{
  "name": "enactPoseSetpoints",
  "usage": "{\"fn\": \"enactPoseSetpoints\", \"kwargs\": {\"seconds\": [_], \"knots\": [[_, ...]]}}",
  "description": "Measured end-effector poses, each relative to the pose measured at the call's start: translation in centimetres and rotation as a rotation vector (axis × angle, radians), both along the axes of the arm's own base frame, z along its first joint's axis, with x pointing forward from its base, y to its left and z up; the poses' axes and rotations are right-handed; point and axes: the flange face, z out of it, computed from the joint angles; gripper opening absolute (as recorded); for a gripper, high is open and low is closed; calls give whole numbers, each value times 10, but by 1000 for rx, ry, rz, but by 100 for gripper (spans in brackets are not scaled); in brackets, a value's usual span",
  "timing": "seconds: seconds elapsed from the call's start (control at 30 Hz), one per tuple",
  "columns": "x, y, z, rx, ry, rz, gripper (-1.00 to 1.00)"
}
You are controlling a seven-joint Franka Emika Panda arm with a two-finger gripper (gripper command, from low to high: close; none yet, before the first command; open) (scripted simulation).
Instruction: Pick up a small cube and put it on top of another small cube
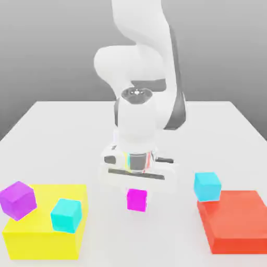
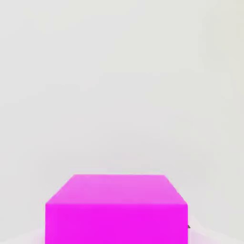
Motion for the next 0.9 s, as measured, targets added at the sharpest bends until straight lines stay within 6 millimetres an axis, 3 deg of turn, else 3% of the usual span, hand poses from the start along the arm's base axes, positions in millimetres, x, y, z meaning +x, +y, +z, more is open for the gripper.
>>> {"fn": "enactPoseSetpoints", "kwargs": {"seconds": [0.5, 0.9], "knots": [[-18, 5, 25, -9, 19, -6, -100], [2, 72, 68, -3, 14, 404, -100]]}}
